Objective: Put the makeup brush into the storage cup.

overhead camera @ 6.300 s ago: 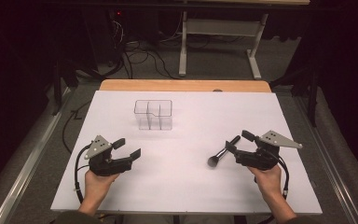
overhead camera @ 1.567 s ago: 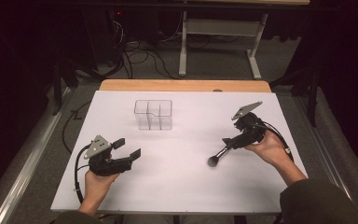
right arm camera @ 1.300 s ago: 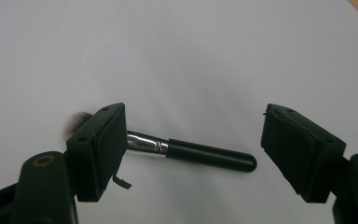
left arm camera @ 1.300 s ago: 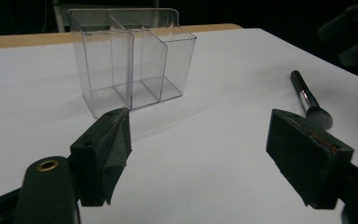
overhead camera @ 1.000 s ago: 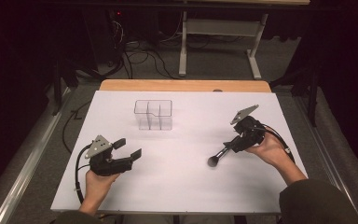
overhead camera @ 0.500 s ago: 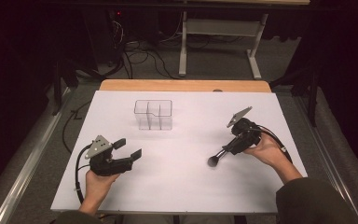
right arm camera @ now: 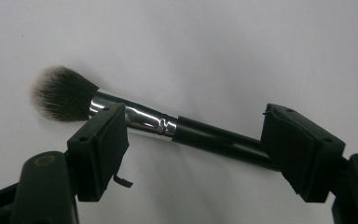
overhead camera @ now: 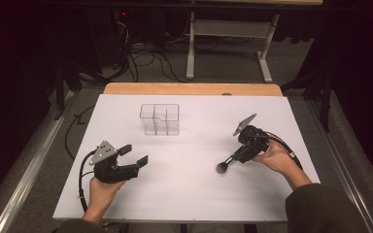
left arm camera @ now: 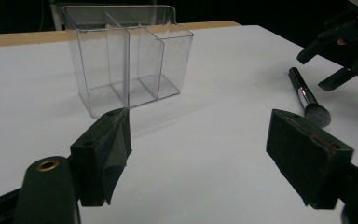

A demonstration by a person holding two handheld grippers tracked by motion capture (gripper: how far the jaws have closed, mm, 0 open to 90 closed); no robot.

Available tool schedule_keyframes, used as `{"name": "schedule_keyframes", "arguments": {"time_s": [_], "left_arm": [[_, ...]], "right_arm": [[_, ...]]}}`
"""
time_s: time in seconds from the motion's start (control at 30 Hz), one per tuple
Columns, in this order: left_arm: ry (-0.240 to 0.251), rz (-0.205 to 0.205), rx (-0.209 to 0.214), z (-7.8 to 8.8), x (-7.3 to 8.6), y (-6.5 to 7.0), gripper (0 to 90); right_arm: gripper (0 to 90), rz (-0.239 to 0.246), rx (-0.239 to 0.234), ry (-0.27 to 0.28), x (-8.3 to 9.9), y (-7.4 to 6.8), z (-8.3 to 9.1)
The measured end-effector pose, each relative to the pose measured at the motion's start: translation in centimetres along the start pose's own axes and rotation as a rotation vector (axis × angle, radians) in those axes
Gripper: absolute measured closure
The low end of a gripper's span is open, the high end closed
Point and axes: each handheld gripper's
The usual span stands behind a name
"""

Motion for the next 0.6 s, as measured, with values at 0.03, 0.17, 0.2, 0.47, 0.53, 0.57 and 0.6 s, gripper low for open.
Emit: {"name": "schedule_keyframes", "arguments": {"time_s": [0.03,0.17,0.2,0.47,0.53,0.57,0.6], "left_arm": [[-0.001,0.0,0.0,0.0,0.0,-0.01,22.3],[-0.001,0.001,0.001,0.0,0.0,-0.01,22.3],[-0.002,0.001,0.001,-0.01,0.0,-0.01,22.2],[-0.005,-0.001,-0.002,-0.02,0.01,-0.02,22.3],[-0.004,-0.001,-0.001,-0.03,0.0,-0.02,22.3],[-0.005,-0.001,-0.002,-0.03,0.0,-0.02,22.3],[-0.005,0.0,-0.002,-0.04,0.0,-0.02,22.3]], "right_arm": [[24.8,0.0,0.0,0.0,0.0,0.0,0.0],[24.8,-0.005,-0.011,-0.016,-0.11,-0.06,-0.27],[24.8,0.005,-0.014,-0.014,-0.14,0.0,-0.35],[24.8,0.017,-0.033,-0.028,-0.09,0.18,-0.8],[24.8,0.015,-0.041,-0.022,-0.05,0.19,-0.89],[24.8,0.013,-0.042,-0.025,-0.05,0.19,-0.9],[24.8,0.015,-0.043,-0.028,-0.05,0.2,-0.93]]}}
Point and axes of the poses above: each handheld gripper's, and its own axes: z roughly backward along the jaws, x roughly out of its underside, y roughly to its right, and after that the axes turned 8 degrees about -y, right-handed
